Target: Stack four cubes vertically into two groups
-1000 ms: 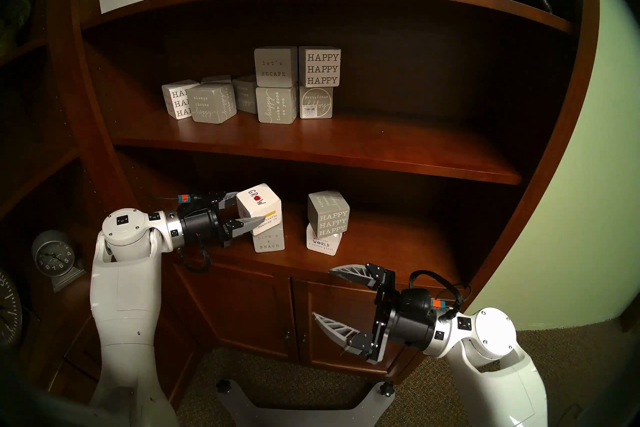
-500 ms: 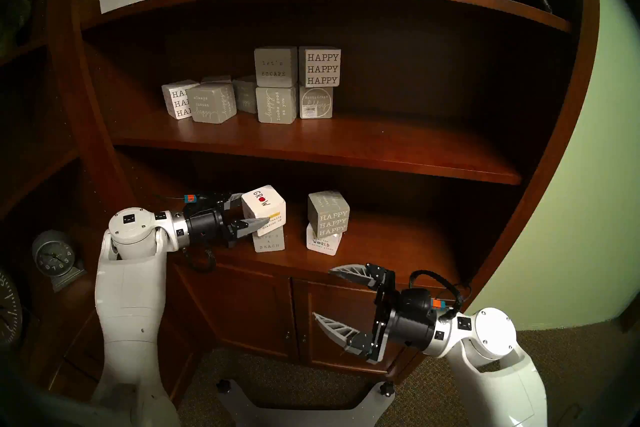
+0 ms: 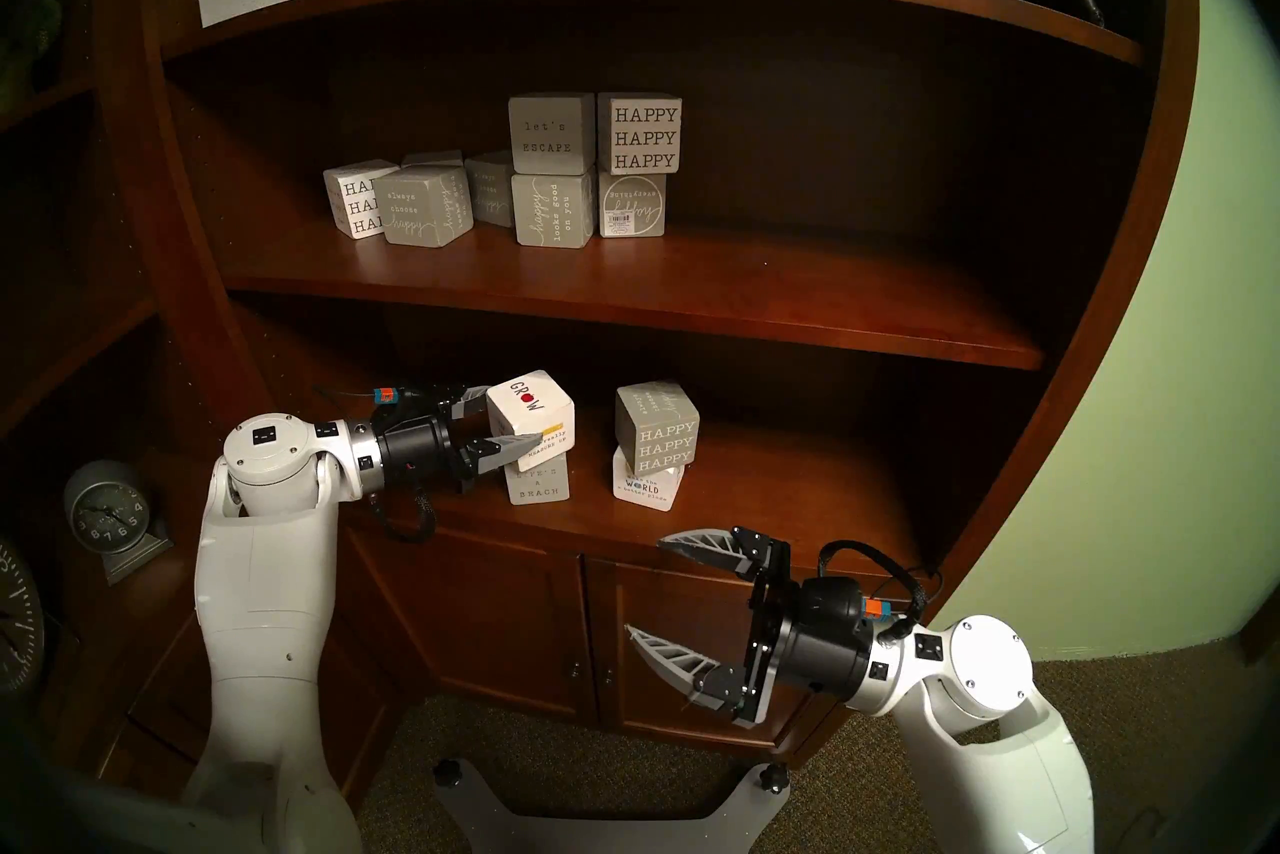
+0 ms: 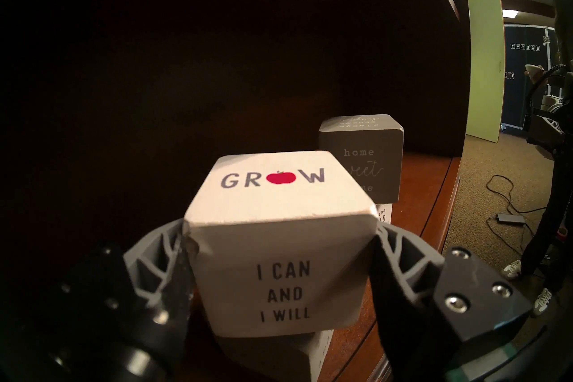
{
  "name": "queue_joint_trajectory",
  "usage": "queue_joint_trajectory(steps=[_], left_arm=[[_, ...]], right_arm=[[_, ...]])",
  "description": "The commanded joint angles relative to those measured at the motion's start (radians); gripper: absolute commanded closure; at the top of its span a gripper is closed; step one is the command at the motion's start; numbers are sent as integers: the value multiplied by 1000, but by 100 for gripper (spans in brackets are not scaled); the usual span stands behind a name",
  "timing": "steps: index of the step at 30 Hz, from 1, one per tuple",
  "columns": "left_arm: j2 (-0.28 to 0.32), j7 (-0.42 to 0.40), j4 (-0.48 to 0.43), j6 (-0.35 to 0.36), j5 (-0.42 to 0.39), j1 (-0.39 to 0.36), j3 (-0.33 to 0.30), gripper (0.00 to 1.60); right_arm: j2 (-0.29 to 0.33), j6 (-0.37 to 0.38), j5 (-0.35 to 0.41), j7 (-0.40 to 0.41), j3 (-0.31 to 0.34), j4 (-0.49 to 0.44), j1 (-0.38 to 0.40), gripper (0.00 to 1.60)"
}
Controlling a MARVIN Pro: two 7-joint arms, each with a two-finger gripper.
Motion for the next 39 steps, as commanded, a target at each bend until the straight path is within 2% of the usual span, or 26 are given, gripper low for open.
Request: queue_joint_trajectory(steps=[1,11,15,19,20,22,27,30,39], left_arm=[[-3,4,-11,1,-11,-22,-7,110],[-8,2,-6,-3,-17,-17,-15,97],[-11,-3,-4,-4,-19,-16,-18,83],[-15,-8,-2,-7,-18,-18,-21,82],[-16,-9,-1,-7,-18,-18,-22,76],[-18,-11,0,-8,-17,-19,-24,53],[-23,-13,3,-11,-15,-22,-28,25],[-25,-15,5,-13,-13,-25,-29,16],[-30,-17,16,-17,-8,-36,-29,8]], right_arm=[[-3,2,6,0,1,-13,4,0],[-4,2,5,1,2,-13,4,0],[-5,3,5,2,2,-13,4,0],[-6,3,4,3,2,-13,4,0],[-6,3,4,3,2,-13,4,0],[-6,3,4,3,3,-13,5,0],[-7,4,4,4,3,-13,5,0],[-8,4,3,4,3,-13,5,0],[-9,4,2,5,4,-13,5,0]])
